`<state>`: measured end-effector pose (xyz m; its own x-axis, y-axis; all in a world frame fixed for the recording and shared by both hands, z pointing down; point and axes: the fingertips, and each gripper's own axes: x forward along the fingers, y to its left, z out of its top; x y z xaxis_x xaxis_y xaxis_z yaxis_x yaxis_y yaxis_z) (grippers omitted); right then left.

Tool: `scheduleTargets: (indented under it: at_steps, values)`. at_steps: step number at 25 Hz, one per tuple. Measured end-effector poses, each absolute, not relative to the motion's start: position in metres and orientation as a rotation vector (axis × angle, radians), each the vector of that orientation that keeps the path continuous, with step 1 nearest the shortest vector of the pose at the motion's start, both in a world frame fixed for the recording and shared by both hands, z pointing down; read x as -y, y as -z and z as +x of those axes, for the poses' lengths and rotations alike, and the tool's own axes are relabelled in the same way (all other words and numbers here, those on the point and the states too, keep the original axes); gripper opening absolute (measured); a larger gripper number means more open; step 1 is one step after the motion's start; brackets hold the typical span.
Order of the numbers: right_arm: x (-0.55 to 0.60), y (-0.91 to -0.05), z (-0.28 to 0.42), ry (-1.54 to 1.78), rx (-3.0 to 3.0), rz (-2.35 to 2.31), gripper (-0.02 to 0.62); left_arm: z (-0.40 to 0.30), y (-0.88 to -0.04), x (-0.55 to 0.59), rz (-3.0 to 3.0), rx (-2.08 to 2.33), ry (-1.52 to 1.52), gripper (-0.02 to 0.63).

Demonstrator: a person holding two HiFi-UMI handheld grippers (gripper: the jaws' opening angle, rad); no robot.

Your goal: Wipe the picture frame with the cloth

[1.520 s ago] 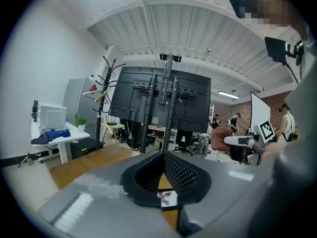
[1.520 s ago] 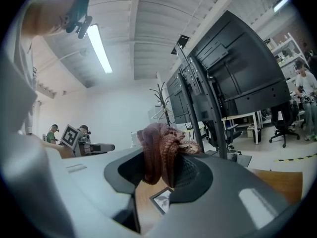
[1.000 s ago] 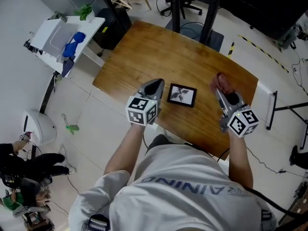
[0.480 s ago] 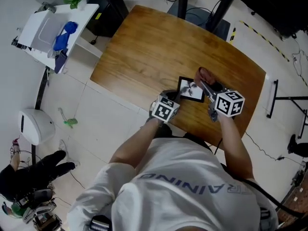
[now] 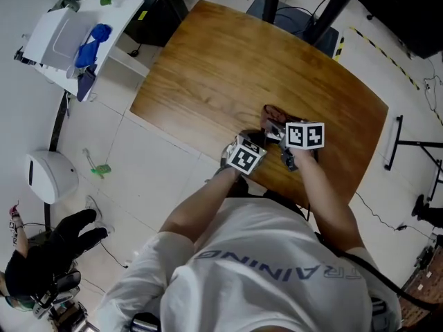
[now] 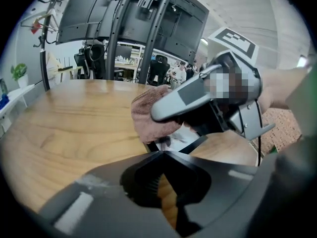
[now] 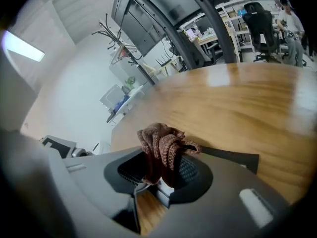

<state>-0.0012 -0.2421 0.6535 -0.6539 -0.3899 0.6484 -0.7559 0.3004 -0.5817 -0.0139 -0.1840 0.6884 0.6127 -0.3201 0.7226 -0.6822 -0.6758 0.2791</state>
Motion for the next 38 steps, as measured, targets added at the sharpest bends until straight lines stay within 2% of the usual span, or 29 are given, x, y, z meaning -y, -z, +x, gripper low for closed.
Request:
scheduleTargets:
  at_steps: [9, 27, 33, 38]
  values:
    - [0.246, -0.665, 0.017, -1.369, 2.129, 1.101, 0.132, -0.019, -0.689, 0.184, 2.25, 0.849, -0.87, 0.005]
    - [0.215, -0.667, 0.121, -1.436, 2.04, 1.285, 0.135, -0.025, -0.692, 0.185, 2.155, 0.885, -0.819, 0.005]
    - [0.213, -0.656, 0.115, -1.401, 2.063, 1.278, 0.133, -0.027, -0.695, 0.184, 2.141, 0.888, -0.823, 0.005]
    - [0.22, -0.632, 0.048, -1.409, 2.227, 1.123, 0.133, -0.022, -0.681, 0.19, 2.149, 0.882, -0.736, 0.005]
